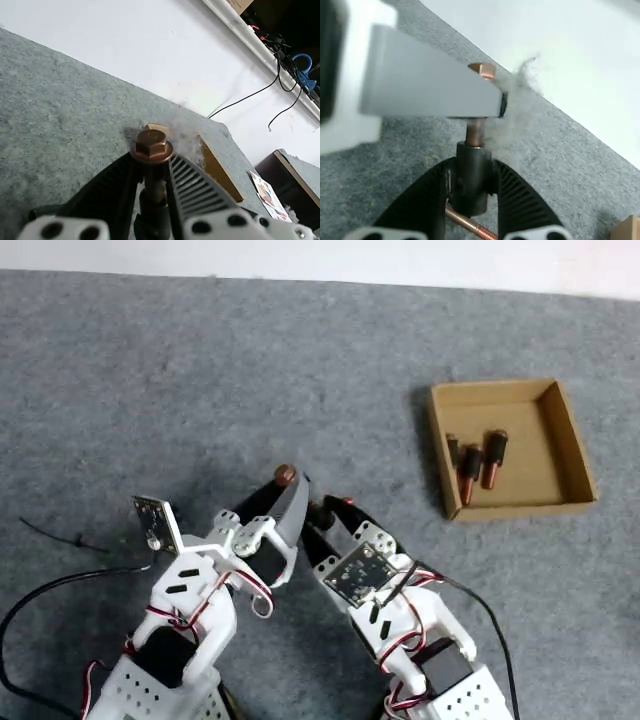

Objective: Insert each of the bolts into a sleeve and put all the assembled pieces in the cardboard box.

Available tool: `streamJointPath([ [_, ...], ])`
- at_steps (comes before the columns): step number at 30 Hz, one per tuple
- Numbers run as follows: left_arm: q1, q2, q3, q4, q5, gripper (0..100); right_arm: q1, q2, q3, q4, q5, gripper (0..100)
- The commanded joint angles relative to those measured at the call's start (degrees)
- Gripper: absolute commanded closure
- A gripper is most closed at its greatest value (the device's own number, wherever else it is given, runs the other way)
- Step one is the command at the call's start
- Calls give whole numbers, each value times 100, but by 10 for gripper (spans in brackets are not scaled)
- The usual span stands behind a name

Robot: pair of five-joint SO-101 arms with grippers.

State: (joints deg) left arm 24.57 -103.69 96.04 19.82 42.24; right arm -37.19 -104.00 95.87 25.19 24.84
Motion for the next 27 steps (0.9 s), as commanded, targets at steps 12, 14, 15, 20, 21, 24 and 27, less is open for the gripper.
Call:
streamJointPath([
  [12, -505, -84, -295, 369, 193, 803, 251, -127, 532, -215, 18, 993],
  [14, -927, -84, -435, 378, 519, 803, 347, -127, 532, -224, 18, 993],
  [15, -1138, -84, -497, 378, 695, 803, 365, -127, 532, -233, 18, 993],
  [20, -1974, -84, -549, 343, 1424, 804, 382, -127, 532, -233, 18, 993],
  [21, -1982, -84, -514, 343, 1415, 804, 453, -127, 532, -233, 18, 993],
  [24, -1842, -75, -505, 360, 1178, 804, 787, -127, 532, -242, 9, 993],
  [27, -1657, -66, -409, 343, 809, 805, 1015, -127, 532, -251, -176, 993],
])
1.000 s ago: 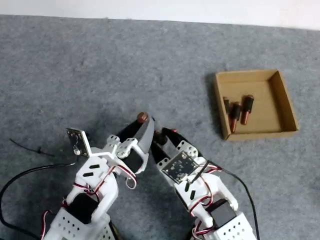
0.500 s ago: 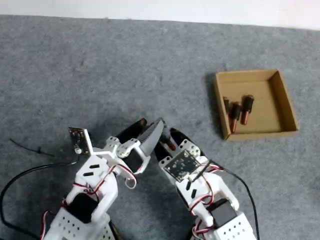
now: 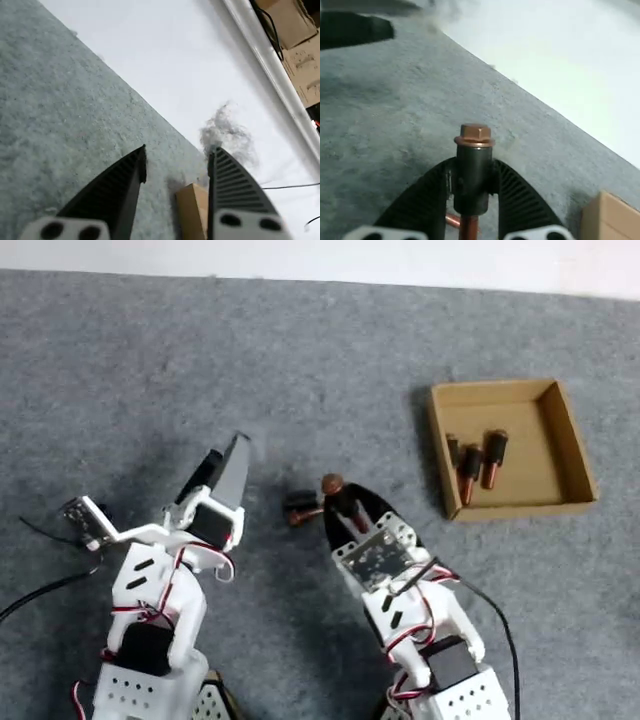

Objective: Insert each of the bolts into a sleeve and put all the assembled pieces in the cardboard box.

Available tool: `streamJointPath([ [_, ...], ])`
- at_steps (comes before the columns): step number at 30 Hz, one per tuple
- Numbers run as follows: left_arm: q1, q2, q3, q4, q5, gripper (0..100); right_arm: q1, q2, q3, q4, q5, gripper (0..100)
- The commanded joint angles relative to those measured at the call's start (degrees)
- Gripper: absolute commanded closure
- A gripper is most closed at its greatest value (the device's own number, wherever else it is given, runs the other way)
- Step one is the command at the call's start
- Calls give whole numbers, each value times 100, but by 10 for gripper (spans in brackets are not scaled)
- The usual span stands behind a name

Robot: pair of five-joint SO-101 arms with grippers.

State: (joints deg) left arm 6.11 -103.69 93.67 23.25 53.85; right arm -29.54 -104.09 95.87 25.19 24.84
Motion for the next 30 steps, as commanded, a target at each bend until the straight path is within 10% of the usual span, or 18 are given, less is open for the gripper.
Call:
streamJointPath([
  [1, 207, -66, -92, -9, -422, 807, 330, -119, 523, -251, -343, 993],
  [11, 154, -66, -22, 114, -1881, 979, 1358, -110, 523, -470, -1046, 993],
  [20, 127, -66, -127, 1389, -4976, 989, 2387, -101, 523, -479, -1653, 993],
  [30, 127, -75, -4, 1345, -5160, 987, 2730, 207, -189, -488, -1257, 994],
])
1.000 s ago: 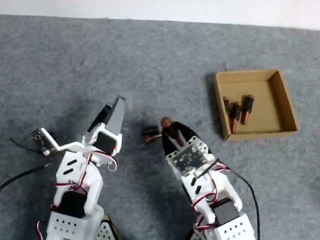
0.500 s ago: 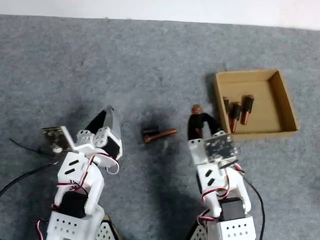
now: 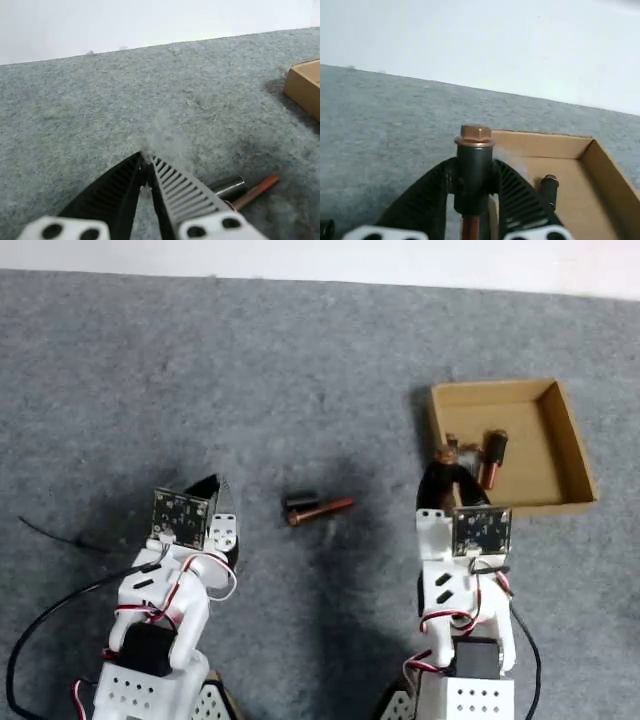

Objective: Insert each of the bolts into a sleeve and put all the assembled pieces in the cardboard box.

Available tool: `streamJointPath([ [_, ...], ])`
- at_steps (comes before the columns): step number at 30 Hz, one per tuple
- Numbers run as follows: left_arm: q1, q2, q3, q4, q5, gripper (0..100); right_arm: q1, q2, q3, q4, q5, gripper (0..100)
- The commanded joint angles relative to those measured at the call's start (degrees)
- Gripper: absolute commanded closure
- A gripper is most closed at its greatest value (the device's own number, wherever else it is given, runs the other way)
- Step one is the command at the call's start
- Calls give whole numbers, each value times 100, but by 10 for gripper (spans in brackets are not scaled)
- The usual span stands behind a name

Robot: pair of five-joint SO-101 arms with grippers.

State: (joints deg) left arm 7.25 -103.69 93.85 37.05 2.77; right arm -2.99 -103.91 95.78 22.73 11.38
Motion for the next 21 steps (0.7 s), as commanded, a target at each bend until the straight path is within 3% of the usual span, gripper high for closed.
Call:
streamJointPath([
  [1, 13, -75, 40, -97, -62, 987, 75, 453, -321, -242, 97, 994],
  [5, 13, -57, 347, -721, -62, 986, 127, 2237, -1481, -444, 79, 994],
  [13, 13, -57, 338, -730, -62, 986, 1358, 6844, -4901, -462, -290, 994],
  [21, 13, -57, 338, -738, -70, 986, 1815, 9859, -8075, 1200, -290, 994],
])
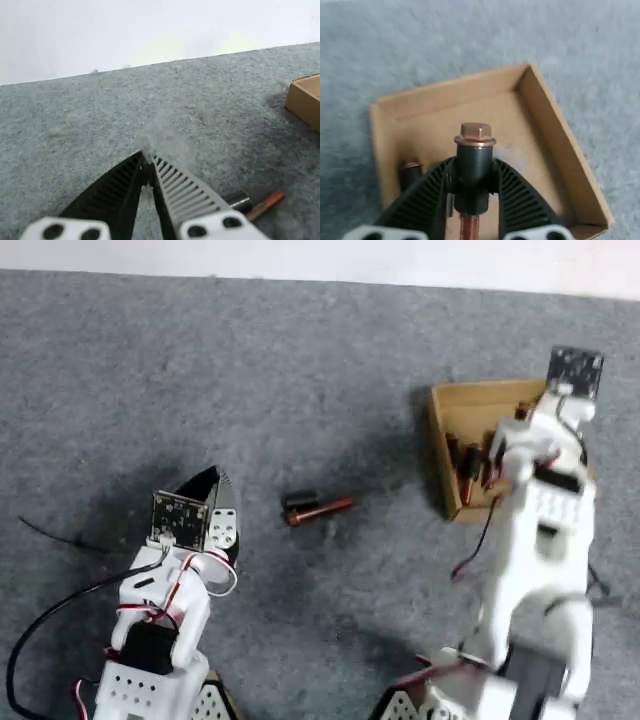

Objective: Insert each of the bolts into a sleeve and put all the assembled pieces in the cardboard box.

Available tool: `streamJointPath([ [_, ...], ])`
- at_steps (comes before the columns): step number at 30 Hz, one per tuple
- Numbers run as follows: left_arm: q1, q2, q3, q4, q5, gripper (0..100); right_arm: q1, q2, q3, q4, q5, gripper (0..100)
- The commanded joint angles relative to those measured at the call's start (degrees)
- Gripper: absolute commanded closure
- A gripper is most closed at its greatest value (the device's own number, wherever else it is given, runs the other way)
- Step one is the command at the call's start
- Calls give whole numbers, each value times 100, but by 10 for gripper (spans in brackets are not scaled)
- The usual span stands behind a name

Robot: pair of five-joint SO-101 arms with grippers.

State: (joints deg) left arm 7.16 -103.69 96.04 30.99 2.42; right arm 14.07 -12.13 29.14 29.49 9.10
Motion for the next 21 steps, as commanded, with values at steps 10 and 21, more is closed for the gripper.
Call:
streamJointPath([
  [10, 22, -57, 119, -141, -35, 986, 321, 2325, -3064, 1499, -70, 994],
  [21, 22, -57, 119, -149, -35, 986, 286, 2369, -3046, 1736, -62, 878],
])
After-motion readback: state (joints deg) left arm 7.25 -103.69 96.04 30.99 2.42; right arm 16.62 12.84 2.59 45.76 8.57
